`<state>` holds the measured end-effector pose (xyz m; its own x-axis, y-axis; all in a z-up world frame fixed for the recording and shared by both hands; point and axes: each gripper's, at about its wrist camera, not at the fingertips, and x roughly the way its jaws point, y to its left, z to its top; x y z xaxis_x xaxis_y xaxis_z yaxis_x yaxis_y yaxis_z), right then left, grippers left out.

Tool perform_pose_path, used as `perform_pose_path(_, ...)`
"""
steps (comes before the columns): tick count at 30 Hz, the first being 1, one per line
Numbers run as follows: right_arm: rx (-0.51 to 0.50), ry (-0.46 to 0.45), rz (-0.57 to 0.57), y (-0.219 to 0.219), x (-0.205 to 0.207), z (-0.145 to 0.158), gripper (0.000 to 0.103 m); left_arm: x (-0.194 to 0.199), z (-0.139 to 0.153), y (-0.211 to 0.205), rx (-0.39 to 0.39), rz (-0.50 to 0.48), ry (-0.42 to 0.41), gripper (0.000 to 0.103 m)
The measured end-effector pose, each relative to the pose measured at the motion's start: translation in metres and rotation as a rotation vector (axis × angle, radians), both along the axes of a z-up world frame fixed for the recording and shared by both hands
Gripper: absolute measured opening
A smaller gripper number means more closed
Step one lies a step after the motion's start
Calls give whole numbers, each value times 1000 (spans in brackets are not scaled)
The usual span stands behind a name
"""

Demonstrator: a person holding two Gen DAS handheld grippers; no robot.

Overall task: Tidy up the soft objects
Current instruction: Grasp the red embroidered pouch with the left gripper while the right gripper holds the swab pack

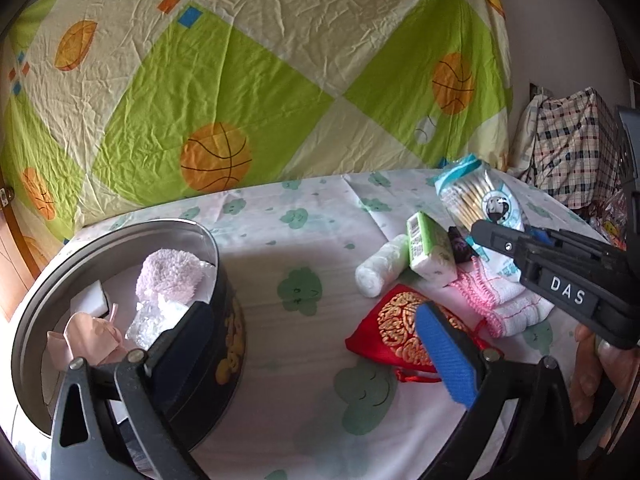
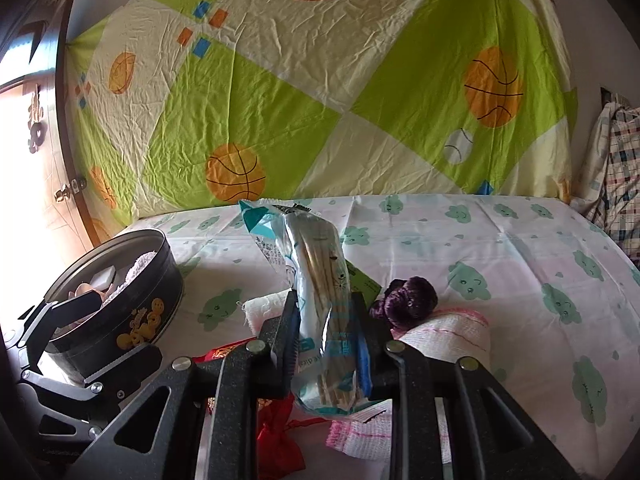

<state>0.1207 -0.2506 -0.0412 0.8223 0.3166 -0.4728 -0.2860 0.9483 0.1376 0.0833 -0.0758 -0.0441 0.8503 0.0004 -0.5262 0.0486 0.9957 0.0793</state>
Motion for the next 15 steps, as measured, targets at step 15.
perform_pose_path(15, 52, -22, -56, -15, -5, 2, 26, 57, -40, -60, -6, -188, 289, 101)
